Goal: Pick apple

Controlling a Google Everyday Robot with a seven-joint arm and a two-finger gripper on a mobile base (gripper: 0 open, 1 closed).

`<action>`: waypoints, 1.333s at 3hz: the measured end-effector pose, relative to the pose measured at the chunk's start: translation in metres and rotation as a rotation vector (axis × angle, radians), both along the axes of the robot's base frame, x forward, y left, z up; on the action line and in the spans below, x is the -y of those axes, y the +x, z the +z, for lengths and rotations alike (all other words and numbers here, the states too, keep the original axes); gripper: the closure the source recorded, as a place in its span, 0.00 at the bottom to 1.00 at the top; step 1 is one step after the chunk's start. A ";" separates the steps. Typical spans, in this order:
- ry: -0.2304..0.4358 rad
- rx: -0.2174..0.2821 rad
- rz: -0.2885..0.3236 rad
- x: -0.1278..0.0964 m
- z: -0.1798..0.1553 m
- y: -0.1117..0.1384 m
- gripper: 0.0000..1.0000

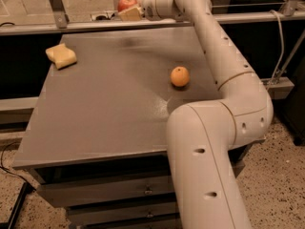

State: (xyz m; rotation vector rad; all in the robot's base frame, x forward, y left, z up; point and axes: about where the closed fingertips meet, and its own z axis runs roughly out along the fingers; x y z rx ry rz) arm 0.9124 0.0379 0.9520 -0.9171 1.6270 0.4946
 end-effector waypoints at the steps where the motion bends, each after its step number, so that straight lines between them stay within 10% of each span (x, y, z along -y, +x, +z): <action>1: 0.022 0.013 0.100 0.024 0.027 -0.038 1.00; 4: 0.043 -0.028 0.269 0.073 0.029 -0.104 1.00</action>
Offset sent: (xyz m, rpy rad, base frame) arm -0.1154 -0.0899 0.0484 0.0521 -0.0080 0.2570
